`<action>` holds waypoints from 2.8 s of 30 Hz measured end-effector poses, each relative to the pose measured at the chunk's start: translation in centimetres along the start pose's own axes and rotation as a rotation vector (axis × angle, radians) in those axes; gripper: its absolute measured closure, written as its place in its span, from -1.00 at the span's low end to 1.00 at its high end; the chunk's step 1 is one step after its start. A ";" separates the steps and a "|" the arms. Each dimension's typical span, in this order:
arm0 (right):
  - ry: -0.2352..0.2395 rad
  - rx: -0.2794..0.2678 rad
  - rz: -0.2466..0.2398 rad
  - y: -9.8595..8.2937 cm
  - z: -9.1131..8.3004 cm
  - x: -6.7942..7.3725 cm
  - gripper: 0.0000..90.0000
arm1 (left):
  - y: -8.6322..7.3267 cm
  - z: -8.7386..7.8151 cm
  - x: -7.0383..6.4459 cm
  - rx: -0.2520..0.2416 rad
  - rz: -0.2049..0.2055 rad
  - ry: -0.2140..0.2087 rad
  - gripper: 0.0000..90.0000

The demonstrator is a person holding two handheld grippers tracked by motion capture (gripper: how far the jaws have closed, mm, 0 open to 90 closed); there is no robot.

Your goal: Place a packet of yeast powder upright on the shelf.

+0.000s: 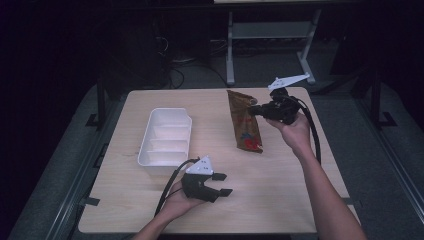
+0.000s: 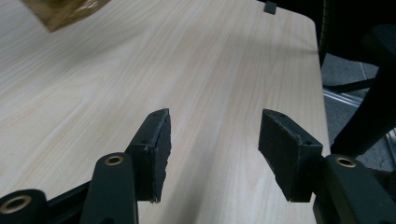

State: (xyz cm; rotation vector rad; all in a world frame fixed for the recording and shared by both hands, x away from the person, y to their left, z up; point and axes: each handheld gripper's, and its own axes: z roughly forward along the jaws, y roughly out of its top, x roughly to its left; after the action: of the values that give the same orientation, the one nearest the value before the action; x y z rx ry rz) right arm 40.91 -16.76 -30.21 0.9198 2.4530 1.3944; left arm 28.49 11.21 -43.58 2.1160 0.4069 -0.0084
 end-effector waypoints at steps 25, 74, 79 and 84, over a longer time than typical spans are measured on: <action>0.149 0.006 -0.109 6.6 8.0 4.0 1.00 | -2.1 -2.8 -0.9 -0.036 -0.007 -0.014 -0.18; 0.117 -0.055 -0.088 12.2 24.1 2.5 1.00 | -3.1 -3.5 -0.3 -0.054 -0.016 0.004 -0.24; 0.105 -0.023 -0.056 10.9 25.0 2.2 1.00 | -3.1 -3.5 -0.4 -0.058 -0.018 0.003 -0.24; 0.100 0.008 -0.024 10.0 25.4 1.8 0.99 | -3.1 -3.5 -0.4 -0.055 -0.013 0.004 -0.25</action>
State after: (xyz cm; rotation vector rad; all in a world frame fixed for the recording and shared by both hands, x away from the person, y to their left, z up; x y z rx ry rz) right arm 54.72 6.22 -35.54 0.8389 2.5345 1.4578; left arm 26.70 15.50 -44.12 2.0598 0.4186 0.0001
